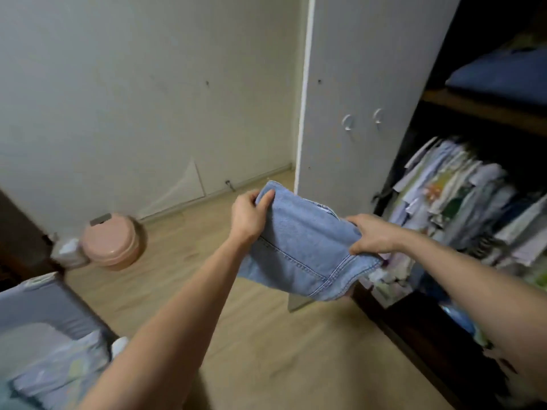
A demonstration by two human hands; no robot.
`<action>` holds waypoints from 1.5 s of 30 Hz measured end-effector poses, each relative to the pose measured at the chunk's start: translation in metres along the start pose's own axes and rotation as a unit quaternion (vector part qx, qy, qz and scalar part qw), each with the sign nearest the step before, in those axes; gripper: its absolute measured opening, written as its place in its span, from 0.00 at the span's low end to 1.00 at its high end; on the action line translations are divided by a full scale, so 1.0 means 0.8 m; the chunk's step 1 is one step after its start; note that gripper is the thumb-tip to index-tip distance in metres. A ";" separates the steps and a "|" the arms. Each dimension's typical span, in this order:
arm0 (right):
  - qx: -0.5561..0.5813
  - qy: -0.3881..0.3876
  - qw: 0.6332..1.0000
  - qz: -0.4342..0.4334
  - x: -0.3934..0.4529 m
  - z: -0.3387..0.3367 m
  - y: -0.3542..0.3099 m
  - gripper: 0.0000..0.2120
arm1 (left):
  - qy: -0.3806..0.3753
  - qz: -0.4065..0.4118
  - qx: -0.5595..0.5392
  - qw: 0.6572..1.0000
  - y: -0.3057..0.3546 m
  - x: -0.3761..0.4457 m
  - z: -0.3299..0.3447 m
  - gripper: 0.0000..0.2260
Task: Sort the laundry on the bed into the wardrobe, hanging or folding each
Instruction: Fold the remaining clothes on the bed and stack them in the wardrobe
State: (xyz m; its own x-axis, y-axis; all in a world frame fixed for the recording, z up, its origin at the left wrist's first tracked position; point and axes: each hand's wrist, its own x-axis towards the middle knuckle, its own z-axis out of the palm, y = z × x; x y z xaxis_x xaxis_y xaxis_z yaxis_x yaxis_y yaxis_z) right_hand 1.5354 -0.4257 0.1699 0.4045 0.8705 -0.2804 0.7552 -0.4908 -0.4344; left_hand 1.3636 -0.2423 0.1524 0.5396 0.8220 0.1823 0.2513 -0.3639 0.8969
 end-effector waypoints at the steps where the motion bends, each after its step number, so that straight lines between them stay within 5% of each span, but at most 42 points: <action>1: -0.010 0.038 0.999 0.016 -0.016 -0.020 0.023 0.17 | -0.009 0.009 -0.033 0.999 0.019 -0.001 0.027 0.18; 12: -0.056 0.398 0.894 0.199 -0.136 -0.215 0.164 0.12 | -0.176 0.083 -0.216 0.957 0.262 0.079 0.216 0.16; 23: -0.016 0.603 0.758 0.247 -0.123 -0.372 0.191 0.13 | -0.265 0.182 -0.310 0.895 0.428 0.235 0.314 0.17; 30: 0.039 0.699 0.681 0.217 -0.120 -0.459 0.267 0.21 | -0.241 0.228 -0.332 0.883 0.508 0.301 0.416 0.14; 36: -0.006 0.758 0.634 0.154 -0.084 -0.563 0.372 0.11 | -0.116 0.315 -0.217 0.917 0.590 0.350 0.538 0.16; 45: -0.043 0.721 0.676 0.145 0.003 -0.739 0.526 0.08 | 0.035 0.319 -0.055 0.945 0.680 0.465 0.690 0.14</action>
State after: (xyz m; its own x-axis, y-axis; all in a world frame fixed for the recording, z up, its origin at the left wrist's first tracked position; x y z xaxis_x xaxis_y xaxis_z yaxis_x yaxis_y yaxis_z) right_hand 2.1589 -0.6087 0.4926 0.5780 -0.1010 0.8098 0.5385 -0.6983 -0.4715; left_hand 2.1449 -0.3761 0.4858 0.4967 0.4789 0.7239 -0.1953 -0.7510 0.6308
